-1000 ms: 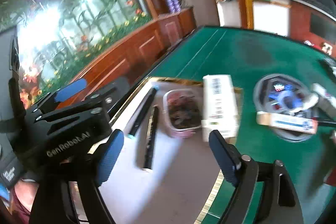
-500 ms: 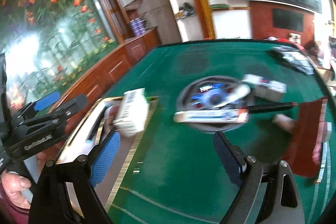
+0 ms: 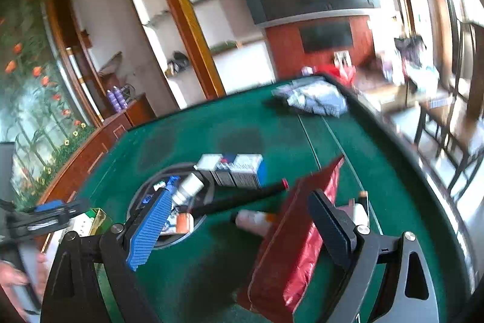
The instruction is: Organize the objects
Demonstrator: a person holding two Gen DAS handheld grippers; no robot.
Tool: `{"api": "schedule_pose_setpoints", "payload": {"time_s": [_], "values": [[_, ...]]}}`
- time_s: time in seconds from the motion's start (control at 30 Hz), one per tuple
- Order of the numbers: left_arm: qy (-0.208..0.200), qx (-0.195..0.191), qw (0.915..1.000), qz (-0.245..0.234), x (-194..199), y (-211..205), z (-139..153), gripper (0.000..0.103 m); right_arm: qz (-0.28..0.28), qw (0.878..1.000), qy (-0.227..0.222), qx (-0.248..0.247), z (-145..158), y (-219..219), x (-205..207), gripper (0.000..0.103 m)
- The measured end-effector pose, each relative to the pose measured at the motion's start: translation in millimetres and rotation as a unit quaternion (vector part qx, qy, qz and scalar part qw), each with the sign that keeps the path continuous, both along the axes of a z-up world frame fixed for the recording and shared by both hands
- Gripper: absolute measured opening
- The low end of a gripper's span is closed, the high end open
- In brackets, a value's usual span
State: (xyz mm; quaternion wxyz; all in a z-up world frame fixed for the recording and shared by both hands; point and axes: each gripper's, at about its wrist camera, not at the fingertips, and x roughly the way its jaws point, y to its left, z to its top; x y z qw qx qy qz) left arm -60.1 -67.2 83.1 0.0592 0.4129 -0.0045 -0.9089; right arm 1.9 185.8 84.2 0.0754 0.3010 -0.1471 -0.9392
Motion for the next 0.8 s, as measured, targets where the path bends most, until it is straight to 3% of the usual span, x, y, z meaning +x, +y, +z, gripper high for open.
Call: {"api": "schedule_pose_setpoints", "payload": {"time_s": [0.13,0.2,0.27,0.33,0.4,0.47,0.53,0.67,0.8], "values": [[0.0,-0.033,0.9993,-0.015,-36.5,20.3,-21.2,0.092,-0.015,1.0,0.006,-0.004,-0.7,7.5,0.1,0.095],[-0.022,-0.049,0.9984,-0.016,-50.6,23.9,-39.1,0.092,-0.017,1.0,0.003,-0.007,-1.2,7.7,-1.6,0.095],[-0.054,-0.022,0.9982,-0.017,-56.4,20.4,-55.1,0.092,-0.014,1.0,0.005,-0.014,0.0,9.5,-1.6,0.095],[-0.089,0.039,0.9951,-0.019,-54.8,15.2,-68.1,0.092,-0.016,1.0,0.012,-0.017,2.8,9.5,0.1,0.095],[-0.111,0.097,0.9887,-0.028,-47.8,13.9,-76.1,0.091,-0.015,1.0,0.011,-0.02,2.1,10.3,-1.4,0.095],[-0.099,0.097,0.9896,-0.039,-33.0,22.4,-72.2,0.091,-0.011,1.0,0.005,-0.027,0.1,10.3,-4.0,0.096],[-0.11,0.127,0.9836,-0.066,-16.2,35.2,-72.0,0.091,-0.005,0.999,-0.002,-0.035,-1.9,8.0,-4.0,0.096],[-0.121,0.135,0.9776,-0.107,19.5,62.8,-70.7,0.091,-0.002,0.999,-0.002,-0.037,-3.2,3.9,-1.2,0.096],[-0.077,0.097,0.9854,-0.117,55.3,78.3,-56.7,0.091,-0.022,0.999,-0.004,-0.042,-10.3,5.9,2.2,0.096]]}}
